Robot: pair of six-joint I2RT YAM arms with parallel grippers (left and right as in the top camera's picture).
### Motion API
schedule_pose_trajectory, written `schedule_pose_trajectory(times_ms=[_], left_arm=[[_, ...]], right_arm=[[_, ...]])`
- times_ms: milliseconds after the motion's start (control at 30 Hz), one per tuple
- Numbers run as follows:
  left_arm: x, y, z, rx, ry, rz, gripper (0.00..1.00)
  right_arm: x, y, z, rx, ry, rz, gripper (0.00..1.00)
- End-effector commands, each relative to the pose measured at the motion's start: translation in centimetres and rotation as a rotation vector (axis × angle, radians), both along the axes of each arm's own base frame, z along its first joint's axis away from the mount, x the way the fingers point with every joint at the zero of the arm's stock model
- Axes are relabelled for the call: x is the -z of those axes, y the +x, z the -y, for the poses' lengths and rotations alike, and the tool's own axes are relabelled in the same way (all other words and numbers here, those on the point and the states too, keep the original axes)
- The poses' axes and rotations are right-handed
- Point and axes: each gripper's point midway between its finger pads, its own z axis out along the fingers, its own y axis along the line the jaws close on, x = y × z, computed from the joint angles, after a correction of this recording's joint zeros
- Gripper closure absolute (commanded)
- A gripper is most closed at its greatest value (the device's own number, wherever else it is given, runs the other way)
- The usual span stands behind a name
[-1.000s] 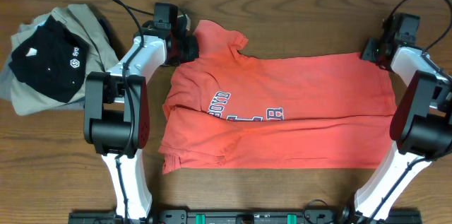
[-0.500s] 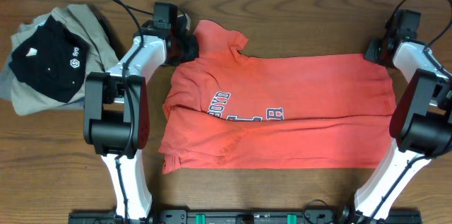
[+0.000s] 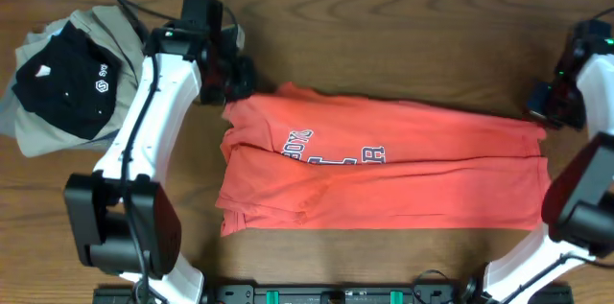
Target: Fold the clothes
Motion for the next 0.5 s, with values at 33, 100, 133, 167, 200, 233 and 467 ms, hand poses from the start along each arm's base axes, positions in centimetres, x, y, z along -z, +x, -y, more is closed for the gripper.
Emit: schedule_pose_trajectory(times_ms=[33,100,133,167,200,233,467], left_arm=[[0.3,-3.0,-1.4,-0.011,0.066,-0.12,0.94],[0.8,-4.7,-1.9,-0.003,0.091,-0.184,0.94],[1.0,-5.3,-1.9,0.005,0.094,-0.207,0.94],[1.3,-5.8,-2.0,0.006,0.097,-0.23,0.94],[1.6,-6.5,-2.1,0.007,0.102,-0.257,0.94],[1.9,-7.0,-2.2,0.007,0.106,-0.275,0.94],[4.4,-10.6,-2.8,0.012,0.132,-0.411,0.94]], right_arm=[[-1.6,-3.0,2.4,0.096,-0.054,-0.06,0.99],[-1.5,-4.7,2.5,0.118,-0.03,-0.113,0.99],[-1.4,-5.4,2.6,0.128,-0.021,-0.134,0.99],[-1.3,-5.9,2.7,0.136,-0.015,-0.146,0.99],[-1.2,-6.3,2.8,0.147,-0.009,-0.155,0.99],[-1.2,-6.7,2.9,0.16,-0.005,-0.164,0.99],[-0.7,-8.4,3.1,0.203,0.015,-0.203,0.99]])
